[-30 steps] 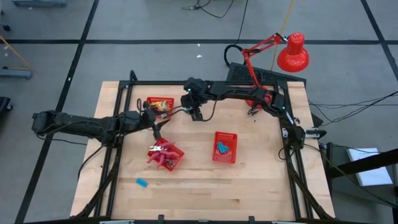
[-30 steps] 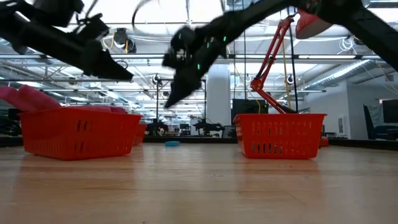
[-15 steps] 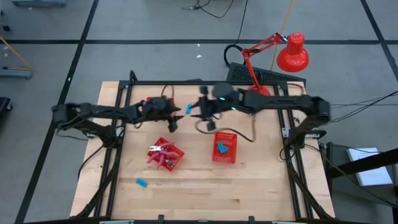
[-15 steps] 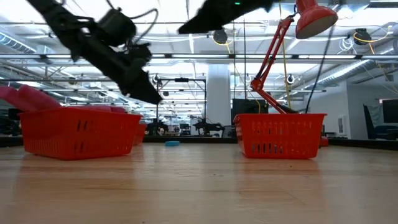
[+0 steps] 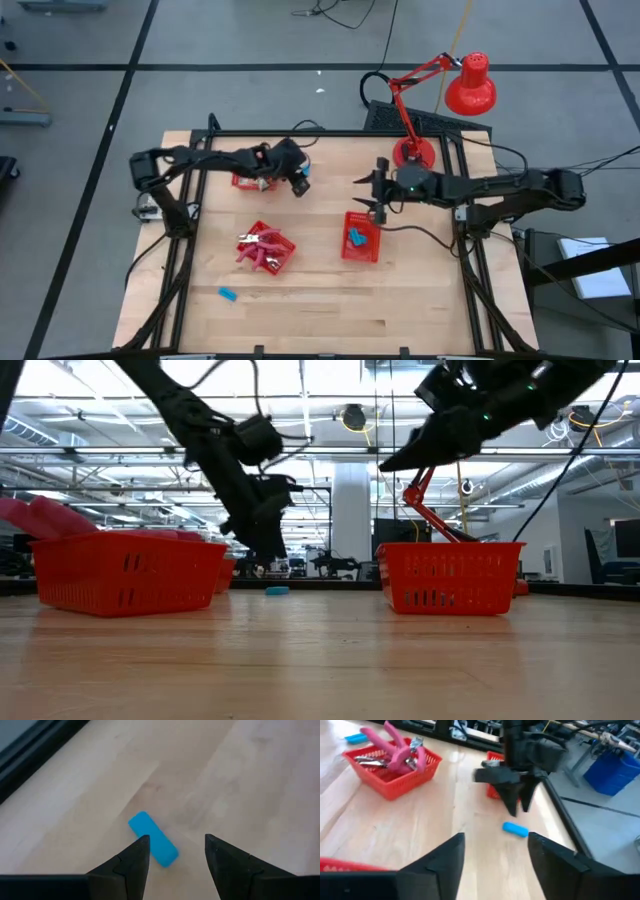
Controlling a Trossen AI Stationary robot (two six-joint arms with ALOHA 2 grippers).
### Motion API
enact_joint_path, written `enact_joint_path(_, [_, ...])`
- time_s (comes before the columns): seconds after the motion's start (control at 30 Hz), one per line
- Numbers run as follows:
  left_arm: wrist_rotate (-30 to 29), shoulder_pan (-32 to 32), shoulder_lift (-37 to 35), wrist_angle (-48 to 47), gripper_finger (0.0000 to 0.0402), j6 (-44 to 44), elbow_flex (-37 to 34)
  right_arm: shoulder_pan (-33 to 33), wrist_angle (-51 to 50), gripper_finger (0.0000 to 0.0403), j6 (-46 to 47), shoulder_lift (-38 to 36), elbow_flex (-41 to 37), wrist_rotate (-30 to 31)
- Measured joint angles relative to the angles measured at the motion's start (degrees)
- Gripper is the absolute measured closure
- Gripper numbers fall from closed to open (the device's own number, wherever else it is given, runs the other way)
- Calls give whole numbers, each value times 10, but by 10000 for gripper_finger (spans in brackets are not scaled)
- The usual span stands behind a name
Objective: Pick & Place School Supplies
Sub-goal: Put the blue eraser into the bottom right red basket
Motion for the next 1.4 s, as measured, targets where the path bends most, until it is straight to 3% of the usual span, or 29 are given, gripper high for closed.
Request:
enact_joint_path(0.2, [-2, 2, 75, -75, 210, -32, 84, 6, 56, 148, 0, -16, -58, 26])
enact_joint_path(0.47, [-21, 2, 154, -132, 210, -90, 152, 7, 89, 144, -37, -15, -76, 26])
enact_joint_path(0.83, [-91, -11, 137, -174, 209, -71, 173, 15, 93, 146, -65, -15, -76, 25])
enact_joint_path(1.1, [-60, 8, 149, -187, 179, -75, 174, 22, 97, 147, -63, -15, -76, 24])
enact_joint_path(1.4, [-32, 12, 169, -177, 177, -86, 174, 25, 100, 147, -65, -15, -76, 24])
